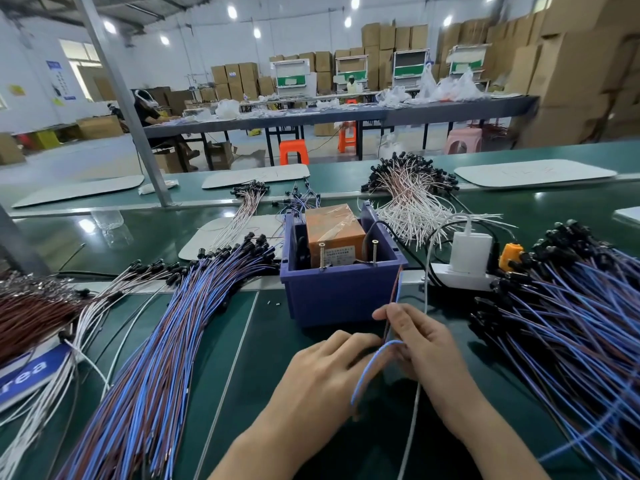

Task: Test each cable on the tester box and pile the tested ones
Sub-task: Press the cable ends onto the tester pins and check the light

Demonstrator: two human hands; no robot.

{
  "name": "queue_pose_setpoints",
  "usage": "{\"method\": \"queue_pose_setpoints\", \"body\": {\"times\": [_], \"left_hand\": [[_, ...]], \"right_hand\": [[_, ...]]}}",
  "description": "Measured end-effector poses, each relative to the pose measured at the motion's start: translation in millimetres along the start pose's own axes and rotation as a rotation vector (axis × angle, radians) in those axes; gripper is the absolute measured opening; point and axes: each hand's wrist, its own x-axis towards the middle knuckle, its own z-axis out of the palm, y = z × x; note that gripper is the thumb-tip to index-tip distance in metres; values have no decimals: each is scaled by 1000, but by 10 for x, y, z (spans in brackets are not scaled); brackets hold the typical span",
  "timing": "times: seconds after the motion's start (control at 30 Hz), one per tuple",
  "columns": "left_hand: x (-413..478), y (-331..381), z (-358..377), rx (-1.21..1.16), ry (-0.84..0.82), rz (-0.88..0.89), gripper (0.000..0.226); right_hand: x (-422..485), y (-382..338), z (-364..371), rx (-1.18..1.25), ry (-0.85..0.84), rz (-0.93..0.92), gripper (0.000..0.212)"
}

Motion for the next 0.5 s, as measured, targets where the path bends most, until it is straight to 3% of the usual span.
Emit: {"method": "queue_pose_setpoints", "body": {"times": [0.07,0.17,0.23,0.5], "left_hand": [[-32,-30,26,-184,46,-199,36],[-33,-33,24,-687,187,-686,35],[30,-36,19,-858,251,-842,24],[232,48,110,-969,339,-900,18]], "right_hand": [[-8,24,20,-205,54,-123,27],[-35,54,62,-360,49,-192,28],[-37,79,96,-421,34,-225,27],[19,117,263,-521,-94,-238,23]]}}
